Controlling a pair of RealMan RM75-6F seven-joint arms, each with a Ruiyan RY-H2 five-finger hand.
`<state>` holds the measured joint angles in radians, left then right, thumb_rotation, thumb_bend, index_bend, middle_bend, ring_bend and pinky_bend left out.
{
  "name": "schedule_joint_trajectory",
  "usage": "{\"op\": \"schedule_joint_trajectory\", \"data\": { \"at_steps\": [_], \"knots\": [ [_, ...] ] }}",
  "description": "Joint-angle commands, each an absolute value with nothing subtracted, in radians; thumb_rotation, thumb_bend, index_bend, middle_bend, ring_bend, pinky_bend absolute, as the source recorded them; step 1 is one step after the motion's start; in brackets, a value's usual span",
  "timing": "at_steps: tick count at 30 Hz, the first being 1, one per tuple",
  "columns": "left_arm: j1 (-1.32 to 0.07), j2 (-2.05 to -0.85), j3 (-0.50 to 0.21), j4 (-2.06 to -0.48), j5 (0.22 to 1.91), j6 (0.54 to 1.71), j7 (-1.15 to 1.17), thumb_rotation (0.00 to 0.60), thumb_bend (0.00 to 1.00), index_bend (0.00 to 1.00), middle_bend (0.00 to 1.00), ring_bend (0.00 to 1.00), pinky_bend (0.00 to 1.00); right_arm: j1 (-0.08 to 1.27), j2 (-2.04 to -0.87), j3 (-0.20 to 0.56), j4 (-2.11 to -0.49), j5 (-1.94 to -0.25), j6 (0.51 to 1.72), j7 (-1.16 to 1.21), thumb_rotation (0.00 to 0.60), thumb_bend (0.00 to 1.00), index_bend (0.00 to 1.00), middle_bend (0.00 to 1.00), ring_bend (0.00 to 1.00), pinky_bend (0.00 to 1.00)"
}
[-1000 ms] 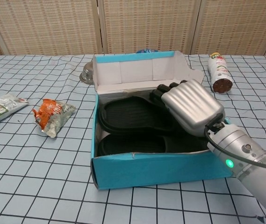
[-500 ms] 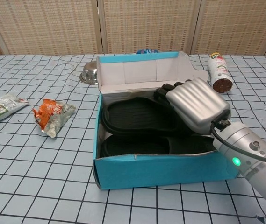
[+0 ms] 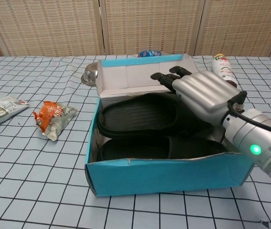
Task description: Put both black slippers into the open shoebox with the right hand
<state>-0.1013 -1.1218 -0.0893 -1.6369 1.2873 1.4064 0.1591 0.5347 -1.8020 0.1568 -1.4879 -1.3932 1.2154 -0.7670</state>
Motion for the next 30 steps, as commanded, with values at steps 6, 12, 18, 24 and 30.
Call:
{"op": "schedule_joint_trajectory", "data": {
  "at_steps": [6,12,18,24,30],
  "knots": [
    [-0.101,-1.122,-0.089,-1.636,1.285,1.406,0.16,0.6,0.5,0.35,0.26,0.33,0.53,0.528,-1.689,0.176,-1.695,-1.311,1.182,-0.757,0.6,0.02,0.02,0.11,0.0,0.11],
    [-0.102,-1.123,-0.089,-1.636,1.284,1.403,0.162,0.6,0.5,0.35,0.26,0.34,0.53,0.535,-1.679,0.183,-1.751,-1.291,1.168,-0.68,0.6,0.02,0.14,0.12,0.0,0.16],
    [-0.101,-1.121,-0.089,-1.638,1.284,1.406,0.158,0.6,0.5,0.35,0.26,0.34,0.53,0.551,-1.728,0.187,-1.7,-1.376,1.209,-0.581,0.6,0.14,0.36,0.35,0.24,0.31],
    [-0.103,-1.122,-0.088,-1.637,1.282,1.4,0.158,0.6,0.5,0.35,0.26,0.34,0.53,0.573,-1.787,0.201,-1.625,-1.395,1.219,-0.536,0.6,0.43,0.58,0.54,0.41,0.45],
    [-0.103,-1.122,-0.088,-1.638,1.284,1.403,0.16,0.6,0.5,0.35,0.26,0.34,0.53,0.599,-1.843,0.201,-1.536,-1.382,1.197,-0.526,0.6,0.57,0.61,0.57,0.45,0.47]
  ]
}}
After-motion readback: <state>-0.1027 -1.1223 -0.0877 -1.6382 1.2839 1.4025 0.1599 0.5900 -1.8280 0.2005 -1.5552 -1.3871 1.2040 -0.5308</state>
